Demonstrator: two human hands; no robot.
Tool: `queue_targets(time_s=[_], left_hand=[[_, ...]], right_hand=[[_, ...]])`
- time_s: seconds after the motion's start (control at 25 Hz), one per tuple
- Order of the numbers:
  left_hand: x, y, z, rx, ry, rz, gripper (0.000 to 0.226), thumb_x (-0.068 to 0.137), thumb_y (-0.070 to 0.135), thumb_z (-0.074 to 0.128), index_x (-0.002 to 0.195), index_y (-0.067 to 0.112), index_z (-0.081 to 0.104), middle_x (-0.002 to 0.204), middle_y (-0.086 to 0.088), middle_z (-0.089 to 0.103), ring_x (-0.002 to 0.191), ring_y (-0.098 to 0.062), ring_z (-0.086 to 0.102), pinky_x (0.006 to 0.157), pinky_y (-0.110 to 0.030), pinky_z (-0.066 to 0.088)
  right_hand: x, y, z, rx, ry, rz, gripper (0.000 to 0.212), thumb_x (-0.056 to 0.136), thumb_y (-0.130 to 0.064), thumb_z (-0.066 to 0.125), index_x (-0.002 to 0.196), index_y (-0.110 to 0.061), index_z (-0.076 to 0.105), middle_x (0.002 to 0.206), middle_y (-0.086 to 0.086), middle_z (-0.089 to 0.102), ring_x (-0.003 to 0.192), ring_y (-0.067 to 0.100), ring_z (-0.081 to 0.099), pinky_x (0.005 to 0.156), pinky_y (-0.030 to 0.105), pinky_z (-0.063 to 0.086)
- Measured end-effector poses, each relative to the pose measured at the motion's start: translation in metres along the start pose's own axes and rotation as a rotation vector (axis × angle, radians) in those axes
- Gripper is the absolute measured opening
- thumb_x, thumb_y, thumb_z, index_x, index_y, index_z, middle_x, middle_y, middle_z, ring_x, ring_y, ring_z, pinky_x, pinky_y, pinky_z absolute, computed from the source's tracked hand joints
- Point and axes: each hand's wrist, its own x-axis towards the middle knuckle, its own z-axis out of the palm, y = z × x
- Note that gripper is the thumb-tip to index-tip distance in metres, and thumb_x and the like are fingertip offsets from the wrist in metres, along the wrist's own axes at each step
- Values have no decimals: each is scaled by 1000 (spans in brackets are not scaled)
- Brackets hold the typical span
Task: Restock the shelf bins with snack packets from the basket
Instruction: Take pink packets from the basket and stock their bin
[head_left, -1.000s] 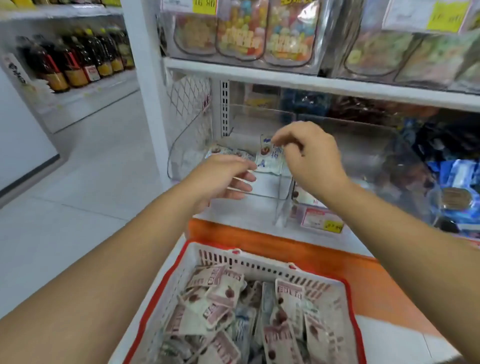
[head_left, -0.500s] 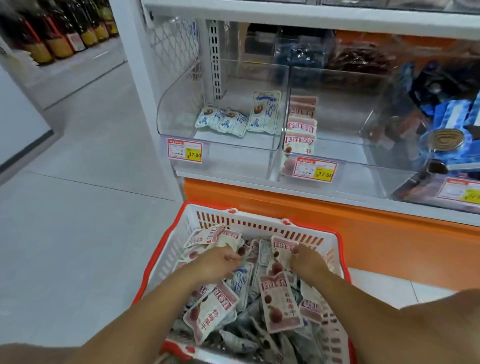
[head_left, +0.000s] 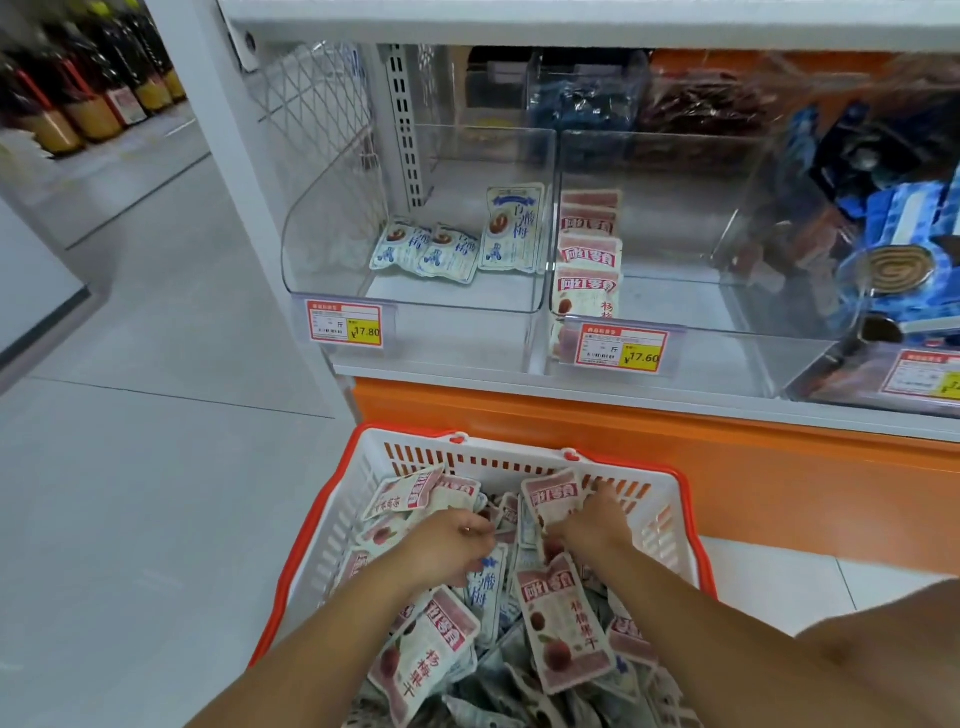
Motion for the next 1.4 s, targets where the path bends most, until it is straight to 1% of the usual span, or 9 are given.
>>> queue_targets(time_s=[0.16, 0.28, 0.36, 0.6, 0.8, 1.0, 1.12, 1.24, 1.4], left_hand=[[1, 3, 11, -17, 13, 9, 48, 97, 25, 57, 142, 15, 46, 114, 1, 59, 100, -14, 63, 74, -20, 54], [-1, 16, 13, -86, 60, 89, 44, 96, 27, 59, 138, 16, 51, 108, 4, 61, 93, -10, 63, 71, -18, 54], [-3, 26, 13, -211, 103, 126, 39, 96, 24, 60, 134, 16, 56, 99, 10, 65, 89, -9, 65, 72, -20, 55], [-9, 39, 8, -572, 131, 147, 36, 85, 26, 72, 120, 15, 67, 115, -1, 70, 108, -15, 65, 84, -43, 59], [-21, 54, 5, -328, 251, 237, 14, 96, 25, 59, 103, 26, 71, 106, 4, 72, 97, -10, 68, 76, -34, 61], [-41, 74, 2, -185, 300, 350, 19, 101, 25, 50, 99, 21, 68, 83, 15, 67, 77, -4, 63, 52, -17, 51], [-51, 93, -9, -121, 334, 421, 19, 100, 25, 50, 90, 21, 67, 64, 17, 58, 61, -2, 53, 62, -26, 50], [-70, 124, -22, -93, 345, 537, 17, 98, 22, 54, 85, 23, 66, 61, 12, 60, 54, -4, 49, 53, -16, 40], [-82, 178, -52, -132, 426, 732, 16, 92, 25, 63, 102, 37, 69, 93, 18, 72, 87, 1, 65, 81, -19, 53]], right_hand=[[-5, -4, -28, 237, -63, 17, 23, 77, -3, 77, 97, -8, 66, 90, 4, 70, 72, 14, 64, 54, 20, 49], [-18, -10, -33, 560, -260, -70, 27, 79, 2, 74, 105, -4, 71, 95, 10, 75, 89, 27, 71, 83, 39, 57], [-25, -17, -33, 662, -392, -123, 27, 84, 2, 69, 110, -5, 70, 103, 12, 75, 95, 28, 71, 84, 38, 57], [-38, -29, -50, 671, -479, -208, 27, 88, -6, 66, 115, -6, 68, 110, 13, 72, 94, 27, 69, 82, 40, 55], [-48, -34, -59, 692, -509, -228, 29, 89, -8, 65, 118, -7, 67, 113, 12, 71, 99, 27, 68, 97, 51, 51], [-63, -48, -72, 679, -491, -282, 26, 89, -12, 66, 115, -12, 69, 111, 9, 72, 102, 28, 68, 99, 55, 48], [-83, -71, -90, 453, -410, -427, 23, 88, -19, 70, 111, -24, 69, 107, -7, 74, 102, 12, 69, 97, 40, 50], [-106, -103, -122, 230, -376, -589, 22, 88, -19, 71, 108, -28, 69, 101, -14, 74, 93, 2, 69, 84, 22, 51], [-100, -155, -186, 286, -220, -717, 26, 85, -8, 72, 106, -21, 67, 97, -3, 76, 85, 11, 72, 70, 23, 53]])
